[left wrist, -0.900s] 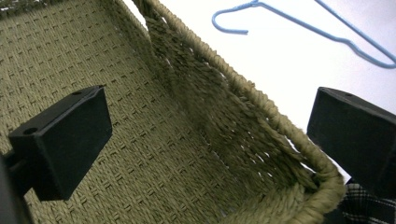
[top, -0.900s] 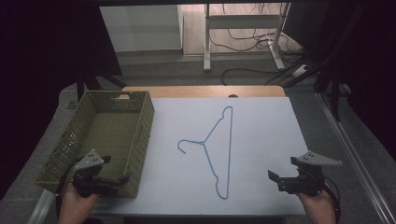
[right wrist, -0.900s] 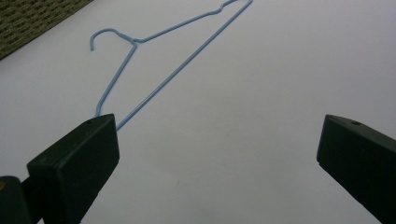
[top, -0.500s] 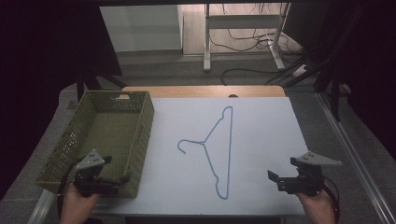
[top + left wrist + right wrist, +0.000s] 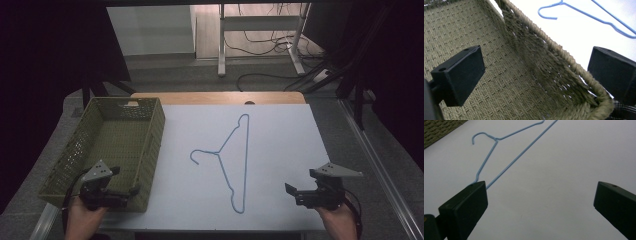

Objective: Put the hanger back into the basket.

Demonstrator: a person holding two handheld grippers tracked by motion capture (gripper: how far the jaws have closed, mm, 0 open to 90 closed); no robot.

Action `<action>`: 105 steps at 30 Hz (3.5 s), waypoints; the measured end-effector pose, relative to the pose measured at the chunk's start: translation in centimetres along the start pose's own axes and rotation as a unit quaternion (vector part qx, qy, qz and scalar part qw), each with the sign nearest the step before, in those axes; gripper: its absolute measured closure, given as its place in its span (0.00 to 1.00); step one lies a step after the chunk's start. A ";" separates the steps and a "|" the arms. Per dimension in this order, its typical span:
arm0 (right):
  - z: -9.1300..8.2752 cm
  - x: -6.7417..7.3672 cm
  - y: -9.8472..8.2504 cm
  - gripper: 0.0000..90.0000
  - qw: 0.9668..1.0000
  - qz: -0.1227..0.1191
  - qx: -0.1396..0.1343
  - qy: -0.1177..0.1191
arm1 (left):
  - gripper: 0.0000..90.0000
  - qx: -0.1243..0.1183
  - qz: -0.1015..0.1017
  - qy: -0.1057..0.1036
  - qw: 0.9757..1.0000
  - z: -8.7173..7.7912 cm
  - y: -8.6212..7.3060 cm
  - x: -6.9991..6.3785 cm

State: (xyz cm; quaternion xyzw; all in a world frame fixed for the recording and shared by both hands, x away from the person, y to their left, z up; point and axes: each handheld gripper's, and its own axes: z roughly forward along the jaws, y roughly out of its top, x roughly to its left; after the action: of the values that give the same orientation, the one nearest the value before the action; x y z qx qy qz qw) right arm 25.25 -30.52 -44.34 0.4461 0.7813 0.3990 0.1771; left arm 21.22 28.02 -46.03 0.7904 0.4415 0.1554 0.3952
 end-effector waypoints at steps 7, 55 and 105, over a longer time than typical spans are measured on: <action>0.3 0.5 0.4 0.00 1.000 -0.006 0.000 0.011 | 0.02 -0.012 -0.003 -0.013 1.000 -0.1 0.7 -0.5; 3.4 4.2 3.8 0.00 0.997 -0.056 0.038 0.039 | 0.00 -0.009 0.056 -0.119 0.991 6.5 5.7 -8.4; 17.1 9.5 9.2 0.52 0.980 -0.121 0.084 0.133 | 0.00 0.023 0.071 -0.111 0.991 11.1 3.4 -8.7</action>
State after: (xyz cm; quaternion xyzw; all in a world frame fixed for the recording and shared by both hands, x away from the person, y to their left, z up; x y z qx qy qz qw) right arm 36.09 -11.99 -46.98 0.3045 0.8768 0.3634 0.0804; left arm 24.84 14.43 -49.60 0.8410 0.3414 0.0844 0.4112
